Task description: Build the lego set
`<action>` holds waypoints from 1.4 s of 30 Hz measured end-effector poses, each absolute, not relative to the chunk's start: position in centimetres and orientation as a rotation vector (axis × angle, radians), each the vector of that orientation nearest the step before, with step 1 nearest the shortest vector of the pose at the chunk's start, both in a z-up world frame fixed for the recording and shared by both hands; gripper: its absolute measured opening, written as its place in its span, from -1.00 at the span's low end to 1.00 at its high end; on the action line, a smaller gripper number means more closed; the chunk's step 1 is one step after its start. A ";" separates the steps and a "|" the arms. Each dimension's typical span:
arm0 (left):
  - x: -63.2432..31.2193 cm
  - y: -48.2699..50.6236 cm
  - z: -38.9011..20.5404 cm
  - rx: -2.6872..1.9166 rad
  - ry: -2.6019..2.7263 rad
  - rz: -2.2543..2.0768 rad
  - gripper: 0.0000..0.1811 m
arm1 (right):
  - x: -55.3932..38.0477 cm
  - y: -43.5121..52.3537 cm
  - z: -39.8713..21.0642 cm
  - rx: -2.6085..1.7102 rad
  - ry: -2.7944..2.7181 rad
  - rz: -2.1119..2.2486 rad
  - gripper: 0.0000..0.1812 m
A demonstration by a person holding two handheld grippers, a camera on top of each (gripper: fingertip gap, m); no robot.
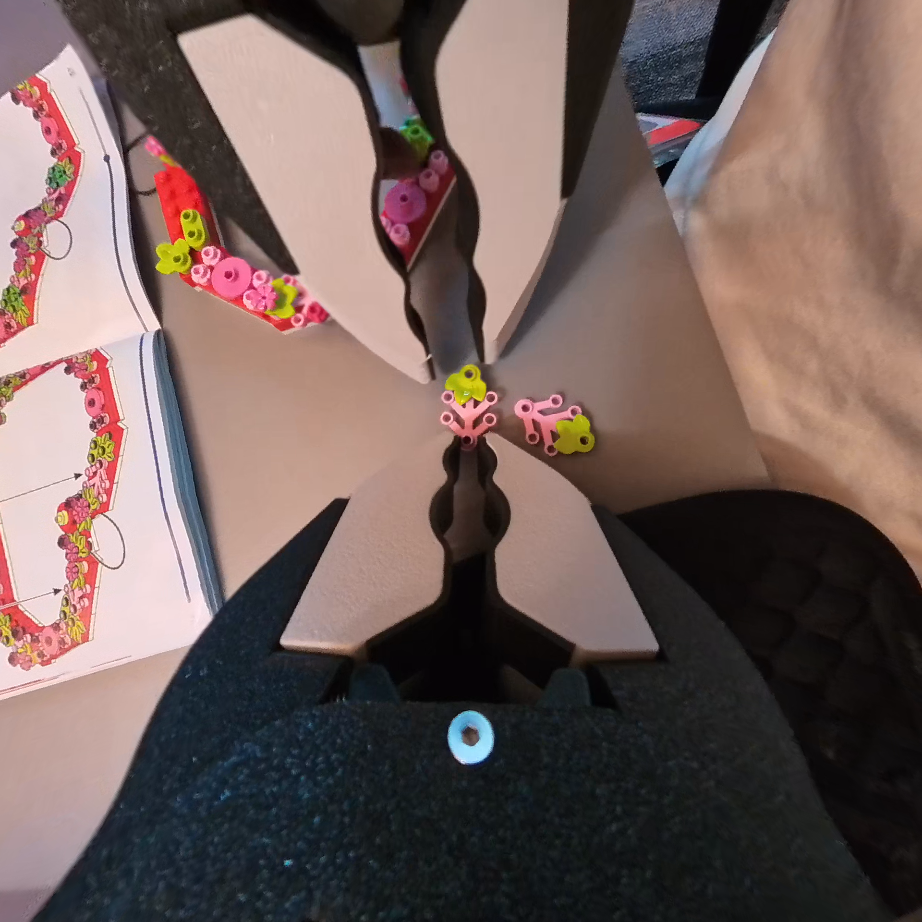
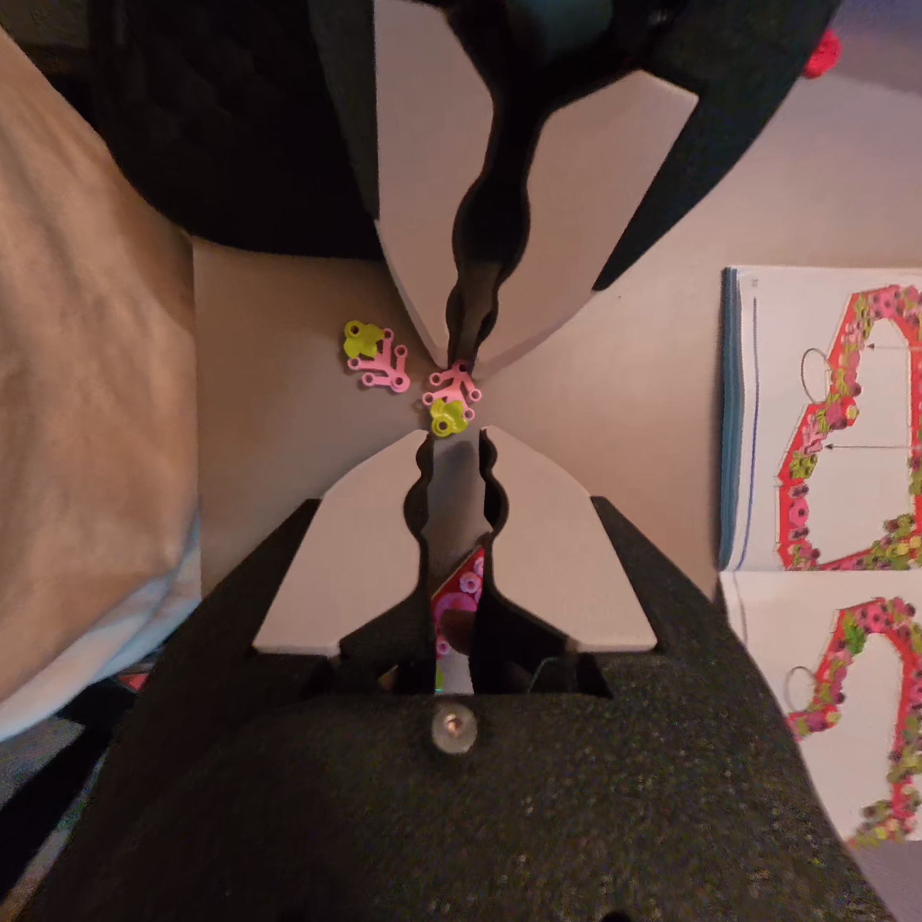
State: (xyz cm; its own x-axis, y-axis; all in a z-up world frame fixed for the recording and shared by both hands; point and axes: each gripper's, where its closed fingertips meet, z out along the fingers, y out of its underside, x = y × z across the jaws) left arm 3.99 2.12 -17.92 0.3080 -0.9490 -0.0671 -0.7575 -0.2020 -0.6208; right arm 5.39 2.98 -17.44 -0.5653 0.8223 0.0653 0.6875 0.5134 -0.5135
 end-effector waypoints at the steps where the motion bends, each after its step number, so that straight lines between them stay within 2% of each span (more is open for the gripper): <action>1: 4.0 2.1 -17.9 -2.030 1.501 -0.445 -0.93 | 5.5 2.8 -17.3 -1.290 -2.437 0.669 -0.81; 17: 4.4 2.1 -17.9 -2.057 1.505 -0.406 -0.93 | 5.6 2.6 -18.0 -1.455 -2.365 0.672 -0.85; 42: 4.7 2.0 -17.9 -2.054 1.491 -0.462 -0.92 | 5.9 2.4 -18.0 -1.043 -2.576 0.494 -0.85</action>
State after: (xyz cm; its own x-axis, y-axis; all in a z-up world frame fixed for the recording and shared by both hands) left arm 4.66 1.97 -17.92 0.3243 -0.9449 -0.0447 -0.7539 -0.2296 -0.6156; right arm 5.89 2.42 -18.03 -0.6836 0.7122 0.1599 0.6025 0.6742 -0.4271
